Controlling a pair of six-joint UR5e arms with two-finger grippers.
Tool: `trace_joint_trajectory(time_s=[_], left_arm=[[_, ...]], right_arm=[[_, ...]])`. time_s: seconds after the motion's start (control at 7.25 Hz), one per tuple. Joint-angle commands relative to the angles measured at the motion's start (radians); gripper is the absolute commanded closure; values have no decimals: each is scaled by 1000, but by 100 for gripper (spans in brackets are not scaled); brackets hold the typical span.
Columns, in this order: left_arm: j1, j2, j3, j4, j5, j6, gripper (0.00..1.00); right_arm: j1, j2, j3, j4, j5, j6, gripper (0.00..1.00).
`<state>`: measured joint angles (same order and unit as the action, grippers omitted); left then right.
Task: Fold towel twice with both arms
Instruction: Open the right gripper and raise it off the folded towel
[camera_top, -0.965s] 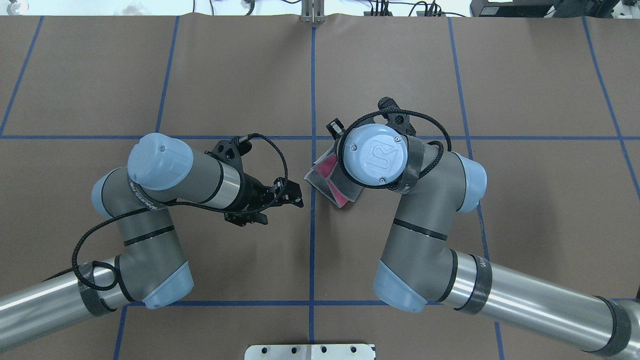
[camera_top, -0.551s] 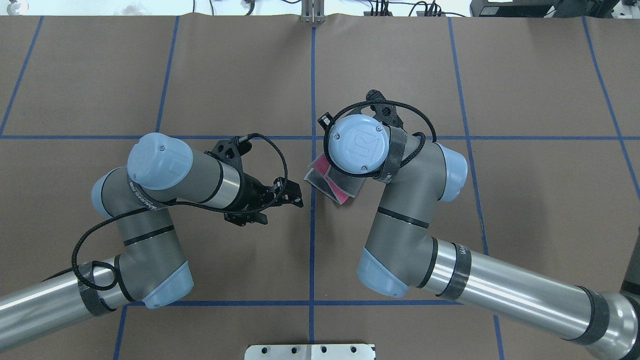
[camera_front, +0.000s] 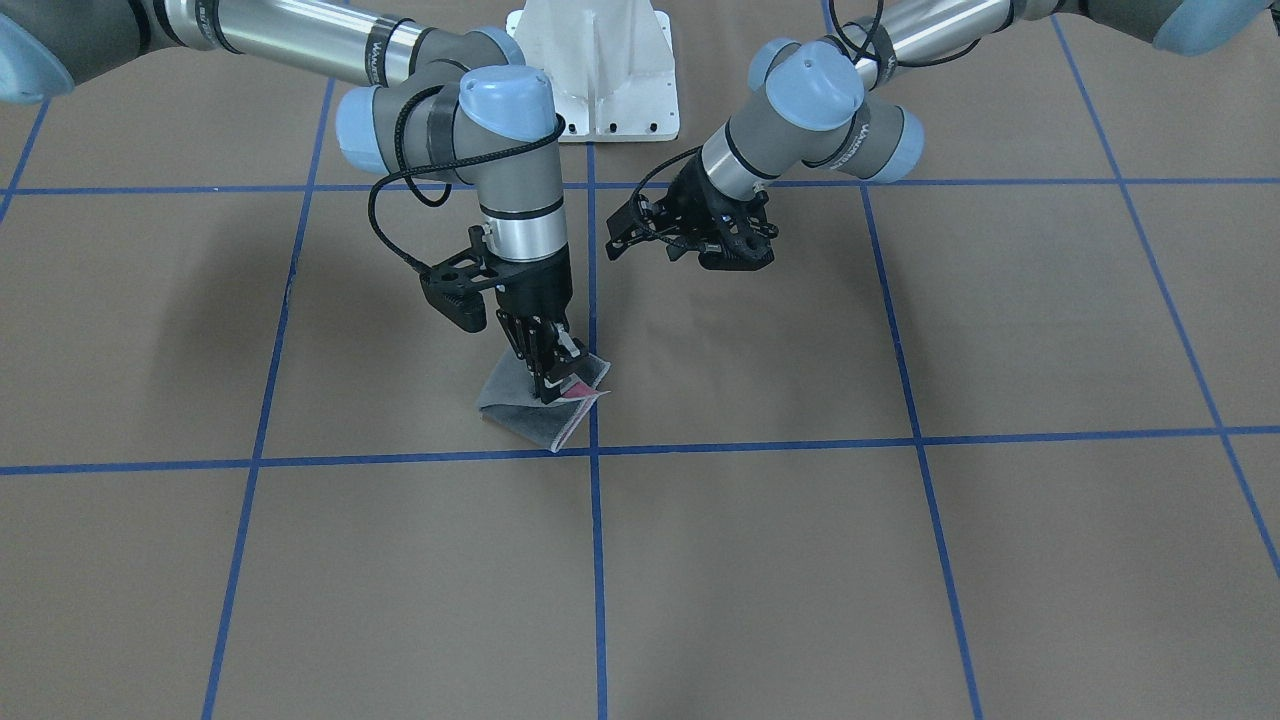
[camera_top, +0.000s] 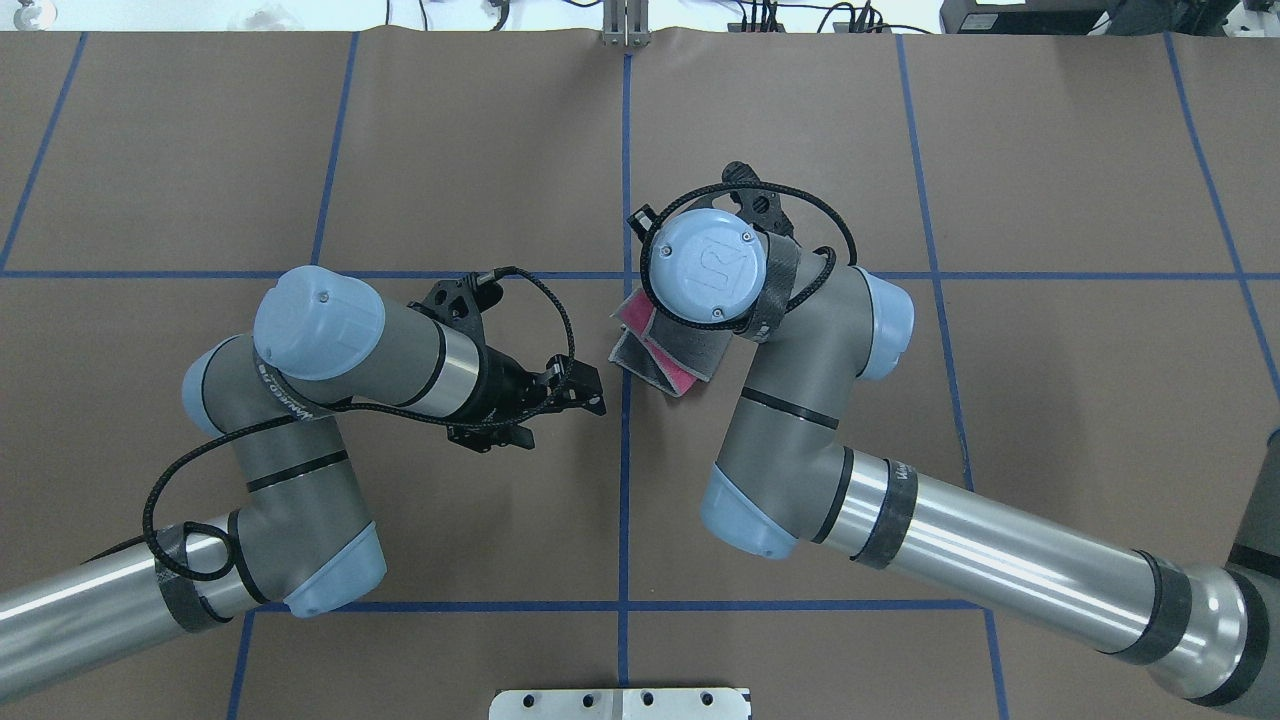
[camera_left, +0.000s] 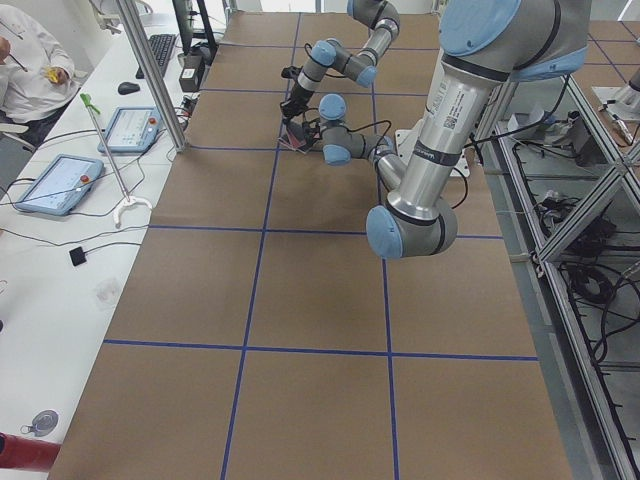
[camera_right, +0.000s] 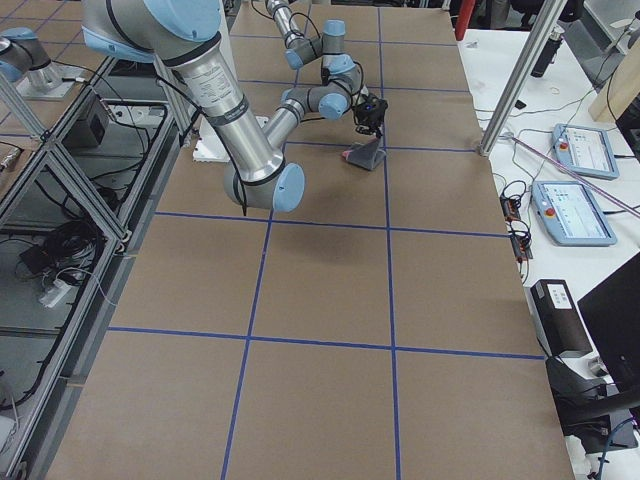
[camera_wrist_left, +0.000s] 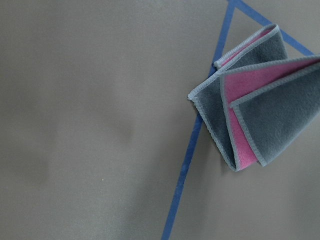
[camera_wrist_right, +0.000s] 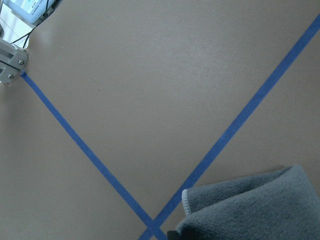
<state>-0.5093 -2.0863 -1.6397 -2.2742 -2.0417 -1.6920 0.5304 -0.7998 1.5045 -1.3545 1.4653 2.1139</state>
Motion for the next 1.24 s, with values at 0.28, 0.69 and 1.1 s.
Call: trace_joint_trajectory(time_s=[0.28,0.69,1.1], left_arm=[[-5,0,-2,-1,0,0,1],[-72,31,-8,4,-6,6,1],[-202,75,-67,187,-72,316,1]], right_arm=[[72,60,-44,1,127,-73,1],[124,36,-24,-122,288,-352,1],[263,-209,230,-254,448,-805,1]])
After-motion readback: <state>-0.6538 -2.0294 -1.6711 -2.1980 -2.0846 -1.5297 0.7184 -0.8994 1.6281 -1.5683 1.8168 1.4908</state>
